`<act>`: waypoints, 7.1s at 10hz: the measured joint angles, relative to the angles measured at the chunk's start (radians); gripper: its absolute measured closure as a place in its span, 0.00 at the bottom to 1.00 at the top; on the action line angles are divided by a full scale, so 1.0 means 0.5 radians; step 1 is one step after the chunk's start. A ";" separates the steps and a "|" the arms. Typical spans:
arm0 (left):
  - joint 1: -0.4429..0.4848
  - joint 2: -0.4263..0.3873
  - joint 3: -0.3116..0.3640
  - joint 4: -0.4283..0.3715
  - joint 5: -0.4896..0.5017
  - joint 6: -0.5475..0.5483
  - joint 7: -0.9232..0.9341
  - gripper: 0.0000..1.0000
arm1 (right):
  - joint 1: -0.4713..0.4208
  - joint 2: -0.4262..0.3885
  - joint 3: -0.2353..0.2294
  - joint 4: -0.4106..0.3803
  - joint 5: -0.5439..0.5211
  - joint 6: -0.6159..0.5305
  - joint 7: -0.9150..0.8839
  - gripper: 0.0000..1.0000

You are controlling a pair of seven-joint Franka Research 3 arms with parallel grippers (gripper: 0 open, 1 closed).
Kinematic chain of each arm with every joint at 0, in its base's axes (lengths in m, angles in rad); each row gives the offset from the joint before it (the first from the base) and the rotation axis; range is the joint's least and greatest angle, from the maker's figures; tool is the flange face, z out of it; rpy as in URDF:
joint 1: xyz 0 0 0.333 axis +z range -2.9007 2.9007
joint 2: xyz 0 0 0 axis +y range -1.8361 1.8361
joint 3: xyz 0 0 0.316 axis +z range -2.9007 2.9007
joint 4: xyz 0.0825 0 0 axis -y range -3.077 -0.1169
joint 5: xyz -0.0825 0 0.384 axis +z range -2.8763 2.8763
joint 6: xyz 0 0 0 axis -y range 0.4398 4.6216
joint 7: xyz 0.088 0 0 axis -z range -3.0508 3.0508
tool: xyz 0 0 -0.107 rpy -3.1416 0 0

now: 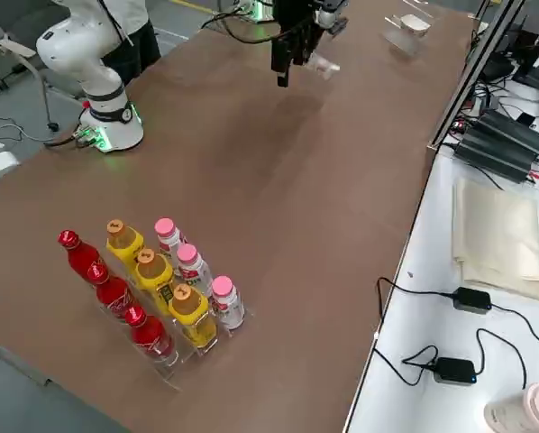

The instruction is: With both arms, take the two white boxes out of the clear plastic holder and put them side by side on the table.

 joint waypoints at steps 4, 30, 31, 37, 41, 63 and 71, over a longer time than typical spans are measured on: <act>-0.474 0.184 0.375 0.036 0.007 0.242 -0.211 0.98 | 0.185 0.025 0.011 -0.408 0.080 0.588 0.012 0.00; 1.264 -0.243 0.498 -0.391 0.660 0.366 2.264 0.17 | 1.714 0.612 -0.126 -1.112 0.085 2.031 1.204 0.00; 1.304 -0.208 0.499 -0.388 0.693 0.418 2.305 0.18 | 1.887 0.668 -0.276 -1.099 0.086 2.054 1.232 0.00; 1.396 -0.149 0.499 -0.386 0.747 0.463 2.399 0.59 | 2.176 0.885 -0.497 -1.034 0.308 2.249 1.252 0.00; 1.393 -0.133 0.497 -0.380 0.751 0.463 2.399 0.95 | 2.194 0.967 -0.522 -0.986 0.334 2.309 1.254 0.03; 0.797 -0.229 -0.278 -0.266 0.312 -0.167 0.234 0.98 | 1.645 0.632 -0.626 -0.882 0.340 1.685 1.251 0.98; -0.113 0.260 0.002 0.013 0.285 0.216 -0.312 0.98 | 1.335 0.631 -0.661 -0.658 0.388 1.521 1.817 0.98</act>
